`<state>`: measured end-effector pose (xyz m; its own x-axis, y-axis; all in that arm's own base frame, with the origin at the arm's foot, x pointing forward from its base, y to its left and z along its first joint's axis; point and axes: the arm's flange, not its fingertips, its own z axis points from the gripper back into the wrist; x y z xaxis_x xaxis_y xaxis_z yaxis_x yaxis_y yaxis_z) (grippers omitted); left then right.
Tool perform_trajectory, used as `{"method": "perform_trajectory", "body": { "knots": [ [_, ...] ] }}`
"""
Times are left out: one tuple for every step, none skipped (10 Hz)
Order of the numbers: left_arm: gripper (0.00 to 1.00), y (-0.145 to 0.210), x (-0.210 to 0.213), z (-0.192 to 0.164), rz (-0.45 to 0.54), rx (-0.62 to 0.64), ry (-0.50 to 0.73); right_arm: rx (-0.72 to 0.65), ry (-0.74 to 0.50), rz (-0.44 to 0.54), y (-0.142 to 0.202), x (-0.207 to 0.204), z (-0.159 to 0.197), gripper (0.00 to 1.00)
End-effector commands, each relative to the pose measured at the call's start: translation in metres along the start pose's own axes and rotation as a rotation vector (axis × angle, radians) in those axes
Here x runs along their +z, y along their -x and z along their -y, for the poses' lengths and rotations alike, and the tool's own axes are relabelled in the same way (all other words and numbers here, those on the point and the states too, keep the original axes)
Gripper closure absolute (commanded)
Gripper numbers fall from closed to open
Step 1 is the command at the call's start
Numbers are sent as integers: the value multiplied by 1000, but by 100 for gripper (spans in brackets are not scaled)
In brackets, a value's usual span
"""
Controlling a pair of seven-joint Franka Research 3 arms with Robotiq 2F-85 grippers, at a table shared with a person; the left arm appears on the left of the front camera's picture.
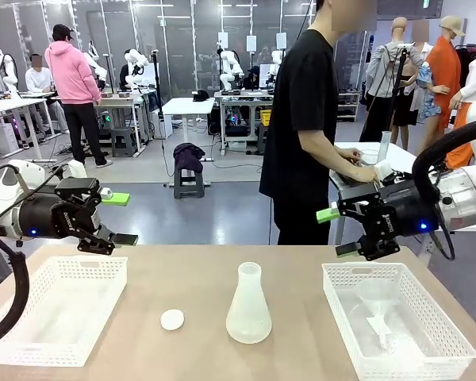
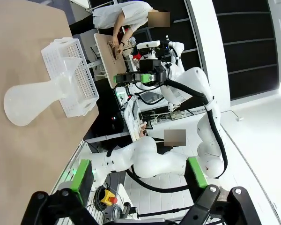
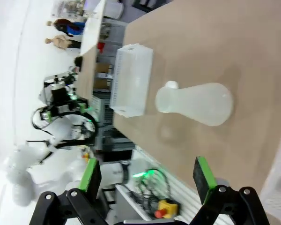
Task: Prepare the solutions needed for the experiment.
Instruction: Pick up the Plastic Funnel and insert it into the Big flask.
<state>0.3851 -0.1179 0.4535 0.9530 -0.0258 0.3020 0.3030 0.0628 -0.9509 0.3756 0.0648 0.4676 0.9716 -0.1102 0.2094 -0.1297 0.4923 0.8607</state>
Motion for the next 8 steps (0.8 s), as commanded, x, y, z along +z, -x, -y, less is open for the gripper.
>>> {"method": "perform_trajectory", "body": {
  "knots": [
    [0, 0, -1, 1, -1, 1, 13, 218, 164, -43, -27, 7, 7, 0],
    [0, 0, -1, 1, -1, 1, 13, 356, 287, -95, -40, 8, 7, 0],
    [0, 0, -1, 1, -1, 1, 13, 494, 351, -180, -46, 10, 3, 0],
    [0, 0, -1, 1, -1, 1, 13, 611, 441, -255, -55, 13, 1, 0],
    [0, 0, -1, 1, -1, 1, 13, 687, 527, -302, -70, 18, 5, 0],
    [0, 0, -1, 1, -1, 1, 13, 754, 594, -372, -82, 21, 9, 0],
    [0, 0, -1, 1, -1, 1, 13, 855, 636, -472, -90, 24, 13, 0],
    [0, 0, -1, 1, -1, 1, 13, 932, 664, -516, -97, 26, 16, 0]
  ]
}}
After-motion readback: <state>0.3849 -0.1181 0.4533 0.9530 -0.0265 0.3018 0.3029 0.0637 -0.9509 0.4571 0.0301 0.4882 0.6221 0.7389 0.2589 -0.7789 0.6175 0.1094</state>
